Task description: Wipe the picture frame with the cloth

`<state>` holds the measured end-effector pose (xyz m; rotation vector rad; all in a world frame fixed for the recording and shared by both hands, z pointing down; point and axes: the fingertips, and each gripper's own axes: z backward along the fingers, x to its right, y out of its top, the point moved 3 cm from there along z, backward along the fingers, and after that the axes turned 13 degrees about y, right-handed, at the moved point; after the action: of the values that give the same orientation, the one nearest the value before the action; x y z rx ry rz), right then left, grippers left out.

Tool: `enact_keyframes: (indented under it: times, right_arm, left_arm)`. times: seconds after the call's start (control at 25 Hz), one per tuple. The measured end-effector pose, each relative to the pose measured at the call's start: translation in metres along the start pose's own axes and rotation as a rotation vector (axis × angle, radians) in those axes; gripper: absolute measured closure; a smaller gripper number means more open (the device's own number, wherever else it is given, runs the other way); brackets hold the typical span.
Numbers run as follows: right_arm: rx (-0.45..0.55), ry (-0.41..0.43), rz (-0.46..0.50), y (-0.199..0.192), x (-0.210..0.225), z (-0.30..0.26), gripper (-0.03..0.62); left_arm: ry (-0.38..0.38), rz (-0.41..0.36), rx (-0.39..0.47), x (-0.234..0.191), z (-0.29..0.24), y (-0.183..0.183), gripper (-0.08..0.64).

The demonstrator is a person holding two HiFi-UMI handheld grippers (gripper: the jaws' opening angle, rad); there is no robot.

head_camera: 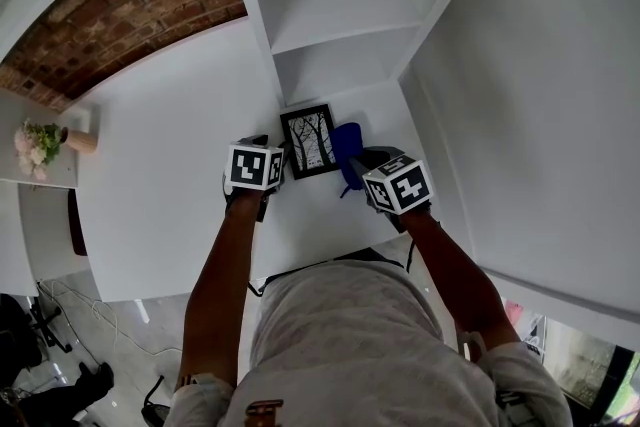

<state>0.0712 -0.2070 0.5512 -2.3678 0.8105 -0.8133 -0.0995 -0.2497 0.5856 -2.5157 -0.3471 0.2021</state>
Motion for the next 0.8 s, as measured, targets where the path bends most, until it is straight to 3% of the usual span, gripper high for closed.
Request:
enact_keyframes:
  times: [0.24, 0.4, 0.64, 0.8]
  right_arm:
    - [0.088, 0.015, 0.040, 0.030, -0.007, 0.021, 0.541]
    - [0.194, 0.038, 0.092, 0.065, -0.018, 0.037, 0.541]
    - [0.348, 0.058, 0.175, 0.115, -0.040, 0.067, 0.541]
    - [0.478, 0.095, 0.242, 0.142, -0.059, 0.086, 0.541]
  left_arm:
    - [0.020, -0.029, 0.000, -0.001, 0.006, -0.001, 0.359]
    - [0.015, -0.005, 0.074, -0.001, 0.027, 0.015, 0.359]
    - [-0.034, 0.082, 0.357, 0.007, 0.098, 0.066, 0.363]
    - [-0.085, 0.083, 0.562, 0.021, 0.146, 0.097, 0.377]
